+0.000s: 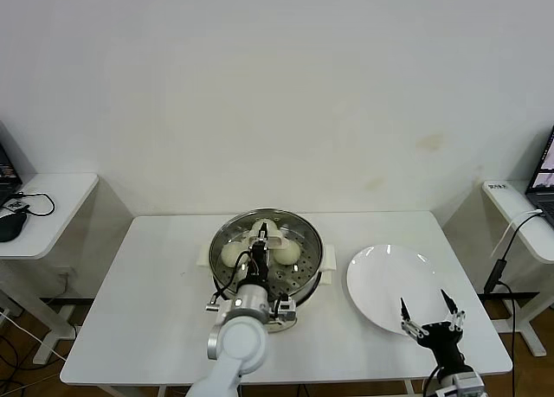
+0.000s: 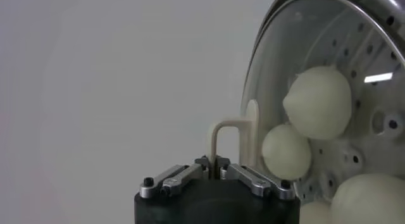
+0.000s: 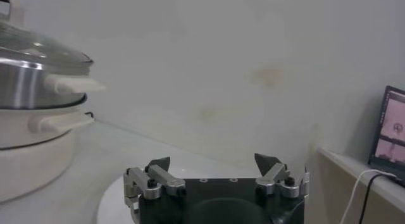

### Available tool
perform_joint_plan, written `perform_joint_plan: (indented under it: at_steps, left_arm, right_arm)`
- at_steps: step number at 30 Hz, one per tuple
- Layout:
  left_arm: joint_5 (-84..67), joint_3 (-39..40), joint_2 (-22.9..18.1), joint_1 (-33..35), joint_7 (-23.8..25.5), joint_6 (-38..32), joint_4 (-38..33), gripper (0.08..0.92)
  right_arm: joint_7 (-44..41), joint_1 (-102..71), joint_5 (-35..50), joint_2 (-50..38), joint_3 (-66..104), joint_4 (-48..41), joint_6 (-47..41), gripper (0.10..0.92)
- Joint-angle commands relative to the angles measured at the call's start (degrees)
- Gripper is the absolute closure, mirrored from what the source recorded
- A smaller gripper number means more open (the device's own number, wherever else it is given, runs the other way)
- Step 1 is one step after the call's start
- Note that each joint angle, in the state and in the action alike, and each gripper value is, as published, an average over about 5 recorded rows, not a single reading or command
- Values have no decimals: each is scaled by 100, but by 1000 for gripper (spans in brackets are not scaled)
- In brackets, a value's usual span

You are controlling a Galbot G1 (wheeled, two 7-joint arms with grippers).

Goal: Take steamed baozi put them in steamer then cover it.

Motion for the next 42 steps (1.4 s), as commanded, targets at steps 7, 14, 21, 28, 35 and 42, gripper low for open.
perform_joint_plan:
  at_steps: [7,14,21,28,35,42]
  left_arm:
    - [22,-20,-53,44,-1,-96,-29,873]
    - [-133,5,100,174,21,-118,-405,739]
    - [-405,11,430,590,-100,-252,-1022,531]
    - [-1337,-211,970,1350,-437,-550,-2192,332]
    - [-4752,-1599,1352,2787,-1177,-1649,-2786,186]
    - [-8563,-3133,1473,3751,-2019,-2353,-2831,177]
  right_arm:
    - [1,-9,-42,19,-47,4,13,202]
    - [3,-12,-64,34,-82,3,10,203]
    - [4,-73,-99,49,-102,67,13,203]
    - [14,-168,-109,45,-82,90,44,203]
    - [12,-251,7,-98,-112,76,48,203]
    - [14,-377,65,-267,-327,129,55,203]
